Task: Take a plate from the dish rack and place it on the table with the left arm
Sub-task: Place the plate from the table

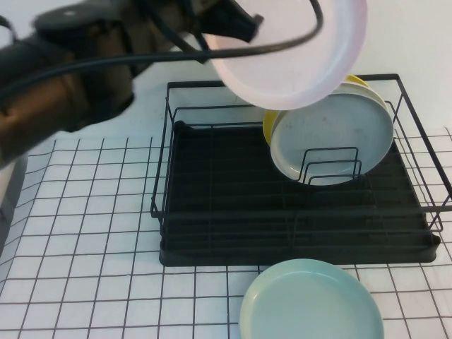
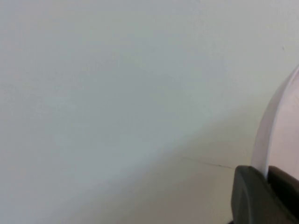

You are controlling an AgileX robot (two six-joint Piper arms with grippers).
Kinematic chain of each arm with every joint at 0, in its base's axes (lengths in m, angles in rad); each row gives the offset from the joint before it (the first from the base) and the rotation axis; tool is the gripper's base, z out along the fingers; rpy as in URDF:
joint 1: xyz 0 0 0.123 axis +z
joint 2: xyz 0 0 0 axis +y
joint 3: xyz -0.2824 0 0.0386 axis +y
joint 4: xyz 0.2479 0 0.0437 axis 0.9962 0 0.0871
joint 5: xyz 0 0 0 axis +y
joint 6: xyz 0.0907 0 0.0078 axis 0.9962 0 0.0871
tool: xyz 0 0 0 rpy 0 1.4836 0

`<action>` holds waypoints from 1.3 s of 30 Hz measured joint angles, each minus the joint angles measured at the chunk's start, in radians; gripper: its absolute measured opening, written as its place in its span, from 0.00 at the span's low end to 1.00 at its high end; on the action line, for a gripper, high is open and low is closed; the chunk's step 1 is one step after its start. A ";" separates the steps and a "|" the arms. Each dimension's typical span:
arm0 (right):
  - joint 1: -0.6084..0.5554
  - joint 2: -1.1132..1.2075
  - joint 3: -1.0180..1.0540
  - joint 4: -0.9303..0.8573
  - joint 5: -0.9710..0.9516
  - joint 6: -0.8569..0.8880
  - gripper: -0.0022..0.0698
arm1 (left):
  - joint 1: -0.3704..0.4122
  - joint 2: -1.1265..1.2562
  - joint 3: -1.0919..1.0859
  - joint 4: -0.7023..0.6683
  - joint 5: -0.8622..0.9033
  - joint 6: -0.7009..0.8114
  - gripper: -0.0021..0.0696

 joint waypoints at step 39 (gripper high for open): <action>0.000 0.000 0.000 0.000 0.000 0.000 0.03 | 0.000 -0.288 0.669 0.286 0.493 -0.789 0.03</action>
